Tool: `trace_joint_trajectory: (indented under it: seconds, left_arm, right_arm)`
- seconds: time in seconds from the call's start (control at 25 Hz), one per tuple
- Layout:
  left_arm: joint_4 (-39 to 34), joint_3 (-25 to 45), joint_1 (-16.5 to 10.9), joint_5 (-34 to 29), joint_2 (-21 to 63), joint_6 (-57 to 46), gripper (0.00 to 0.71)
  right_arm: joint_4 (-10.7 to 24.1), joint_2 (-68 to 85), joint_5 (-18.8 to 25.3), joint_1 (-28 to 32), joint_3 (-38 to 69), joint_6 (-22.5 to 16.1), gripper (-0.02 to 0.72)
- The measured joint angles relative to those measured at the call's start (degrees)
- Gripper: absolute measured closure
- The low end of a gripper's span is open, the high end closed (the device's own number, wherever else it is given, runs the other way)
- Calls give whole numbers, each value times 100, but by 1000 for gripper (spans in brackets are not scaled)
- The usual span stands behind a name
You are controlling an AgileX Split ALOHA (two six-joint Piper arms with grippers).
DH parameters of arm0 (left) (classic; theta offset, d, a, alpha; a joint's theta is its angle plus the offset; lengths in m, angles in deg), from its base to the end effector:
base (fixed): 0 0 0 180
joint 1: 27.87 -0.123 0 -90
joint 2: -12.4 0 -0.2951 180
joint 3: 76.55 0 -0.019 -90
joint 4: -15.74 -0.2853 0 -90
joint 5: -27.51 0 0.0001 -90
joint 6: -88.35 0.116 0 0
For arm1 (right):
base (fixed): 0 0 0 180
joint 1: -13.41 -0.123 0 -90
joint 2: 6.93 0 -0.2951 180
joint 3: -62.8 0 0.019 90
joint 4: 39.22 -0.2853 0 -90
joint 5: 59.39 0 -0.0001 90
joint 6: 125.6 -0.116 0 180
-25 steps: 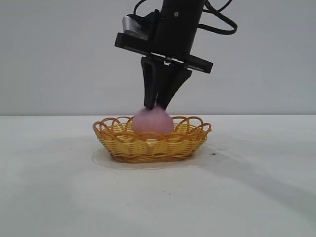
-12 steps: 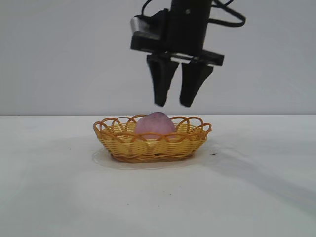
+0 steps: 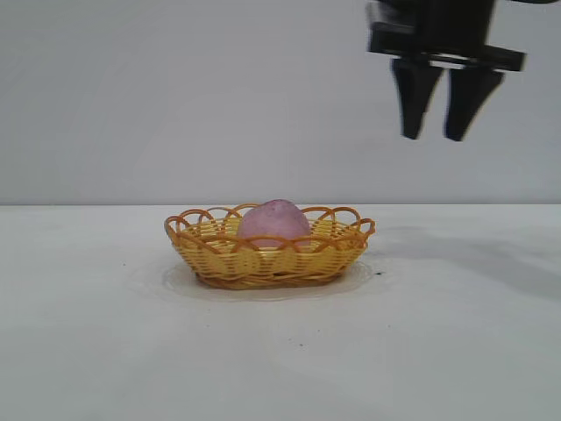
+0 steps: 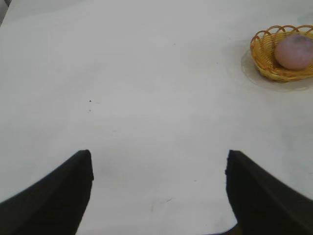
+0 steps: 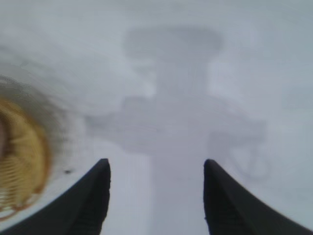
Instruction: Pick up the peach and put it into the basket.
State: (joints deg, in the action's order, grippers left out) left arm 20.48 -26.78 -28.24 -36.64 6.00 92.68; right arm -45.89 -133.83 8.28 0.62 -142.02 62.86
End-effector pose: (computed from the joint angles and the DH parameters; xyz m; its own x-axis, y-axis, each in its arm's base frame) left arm 0.0331 -0.0084 0.2722 -0.5010 0.0361 -0.8647 0.0776 0.9970 -0.0034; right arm 0.4661 0.1186 0.2044 -0.9295 -0.3161 -0.1902 -0.3366 0.9377 0.0865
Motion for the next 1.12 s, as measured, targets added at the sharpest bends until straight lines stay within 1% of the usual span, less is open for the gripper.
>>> trace_joint_trajectory:
  seconds: [0.28,0.48,0.64,0.8,0.92,1.12]
  left_arm:
    - [0,0,0,0,0,0,211]
    - [0,0,0,0,0,0,211]
    - [0,0,0,0,0,0,211]
    - [0,0,0,0,0,0,211]
    - [0,0,0,0,0,0,211]
    - [0,0,0,0,0,0,211]
  right_arm:
    - [11,0,98,865,0,-9,347]
    - [19,69,252,1294,13,-9,347]
    - [31,485,269,1349,197,-9,347]
    - [-85,1068,283,1349,575,-9,347]
    - [-93,1667,283,1349,1128,-9,347]
    - [-121,3087,283,1349,2444,-9,347]
